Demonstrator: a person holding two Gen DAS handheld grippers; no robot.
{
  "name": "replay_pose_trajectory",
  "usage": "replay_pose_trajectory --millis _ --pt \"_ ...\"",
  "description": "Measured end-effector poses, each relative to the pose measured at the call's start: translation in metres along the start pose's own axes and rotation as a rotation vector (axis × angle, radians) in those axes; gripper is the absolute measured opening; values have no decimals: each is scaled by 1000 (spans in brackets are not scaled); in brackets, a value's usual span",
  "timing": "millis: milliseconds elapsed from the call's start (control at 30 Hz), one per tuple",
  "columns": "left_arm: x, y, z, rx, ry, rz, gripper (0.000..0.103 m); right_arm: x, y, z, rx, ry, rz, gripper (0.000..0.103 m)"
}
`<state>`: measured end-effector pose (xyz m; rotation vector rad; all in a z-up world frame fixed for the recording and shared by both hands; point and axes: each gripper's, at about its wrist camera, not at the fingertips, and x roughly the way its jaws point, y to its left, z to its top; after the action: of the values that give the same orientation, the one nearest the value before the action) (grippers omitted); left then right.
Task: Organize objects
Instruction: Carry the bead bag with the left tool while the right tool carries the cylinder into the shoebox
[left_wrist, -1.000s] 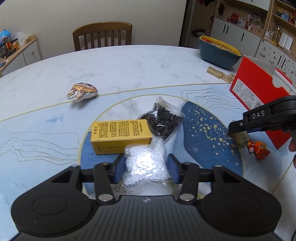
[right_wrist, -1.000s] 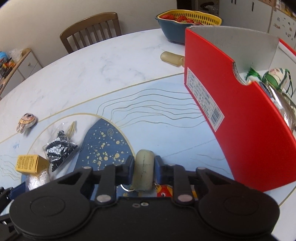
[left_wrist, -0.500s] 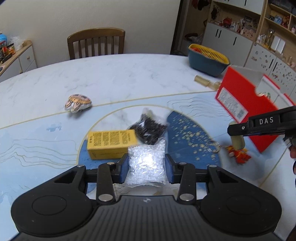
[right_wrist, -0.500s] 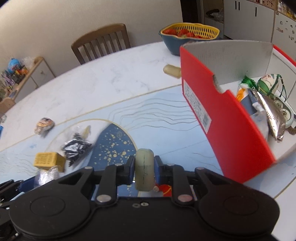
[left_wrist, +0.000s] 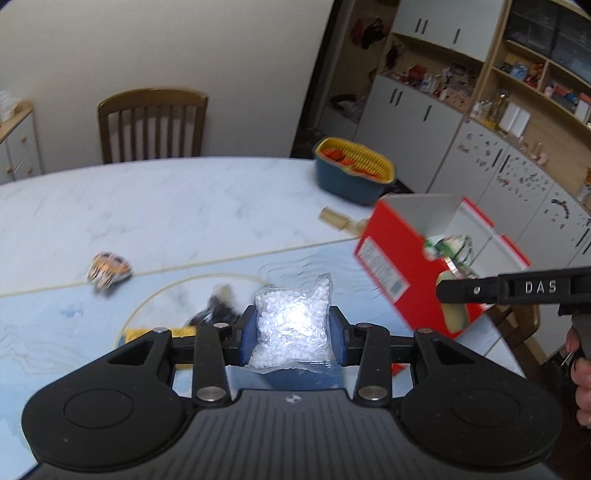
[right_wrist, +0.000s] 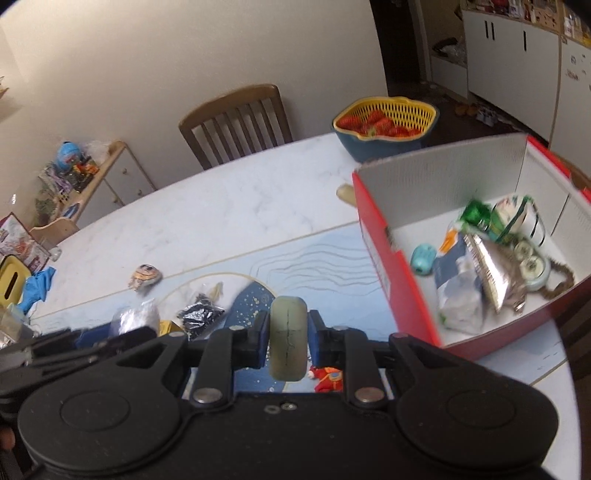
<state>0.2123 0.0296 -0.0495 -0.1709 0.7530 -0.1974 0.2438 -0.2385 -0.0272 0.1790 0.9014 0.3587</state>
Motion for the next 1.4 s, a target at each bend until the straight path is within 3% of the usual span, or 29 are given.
replay_pose_trajectory --millis 333,733,1067,1400 --pt "-1 -55 29 64 -7 -71 39 -41 -35 11 -13 -51 -5 19" --pt "33 -131 58 150 -10 -118 39 -66 -104 29 -2 -87 -66 19" --pt "84 -181 79 215 28 -90 39 -62 -153 45 -30 -93 -93 19" --pt "142 -209 91 260 77 -3 39 -45 -189 61 -87 -62 -86 20"
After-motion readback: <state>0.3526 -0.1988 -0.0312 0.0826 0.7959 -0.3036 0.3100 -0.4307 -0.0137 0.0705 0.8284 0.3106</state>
